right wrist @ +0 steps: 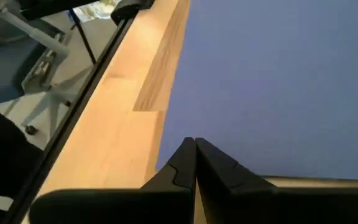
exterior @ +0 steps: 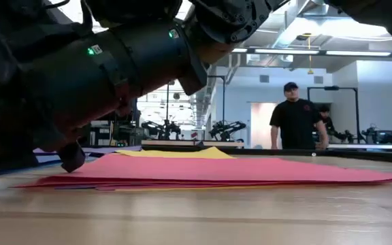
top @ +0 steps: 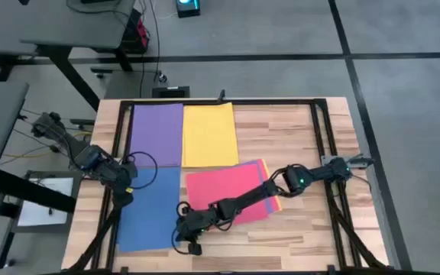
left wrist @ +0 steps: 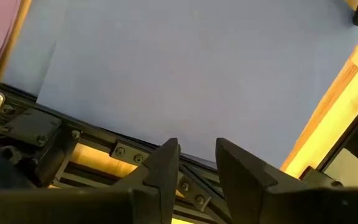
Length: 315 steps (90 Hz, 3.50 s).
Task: Organize paper
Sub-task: Stack the blue paper on top of the blue paper, then move the red paper to the top right of the table
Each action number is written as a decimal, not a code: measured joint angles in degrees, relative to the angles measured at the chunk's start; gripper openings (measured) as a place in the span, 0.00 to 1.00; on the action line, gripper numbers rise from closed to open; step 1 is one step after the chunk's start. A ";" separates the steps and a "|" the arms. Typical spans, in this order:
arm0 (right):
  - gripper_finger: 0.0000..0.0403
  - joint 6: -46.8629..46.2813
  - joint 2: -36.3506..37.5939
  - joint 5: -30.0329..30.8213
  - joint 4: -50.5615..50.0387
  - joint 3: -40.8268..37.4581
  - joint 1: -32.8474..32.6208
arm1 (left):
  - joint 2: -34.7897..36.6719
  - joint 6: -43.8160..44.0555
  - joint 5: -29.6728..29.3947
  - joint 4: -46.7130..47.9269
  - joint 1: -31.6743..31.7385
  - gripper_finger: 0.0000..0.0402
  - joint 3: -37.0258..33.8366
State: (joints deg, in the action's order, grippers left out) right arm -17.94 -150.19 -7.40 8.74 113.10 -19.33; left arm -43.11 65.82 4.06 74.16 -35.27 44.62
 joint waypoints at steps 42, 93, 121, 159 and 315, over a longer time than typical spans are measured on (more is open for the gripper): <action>0.00 5.53 4.05 0.95 -2.75 1.70 4.00 | -0.17 -1.02 -1.31 -4.98 -0.02 0.23 1.18; 0.00 5.27 53.73 45.65 -59.69 -1.77 0.80 | -22.49 -22.14 -16.04 -36.69 0.67 0.23 5.81; 0.00 -5.70 66.06 65.03 -70.79 -1.87 -13.18 | -44.74 -20.81 -5.00 -58.81 0.35 0.23 5.80; 0.00 -12.70 62.44 66.22 -78.95 -2.12 -17.97 | -58.00 -14.22 -0.09 -58.68 -0.74 0.22 9.11; 0.37 -48.66 61.00 38.26 -91.67 -15.80 -4.36 | -29.63 -14.14 -0.02 -48.04 17.88 0.23 8.92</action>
State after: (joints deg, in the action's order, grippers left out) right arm -66.60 -89.19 30.86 -82.94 97.30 -23.69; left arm -72.75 51.68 4.04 26.11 -17.40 53.54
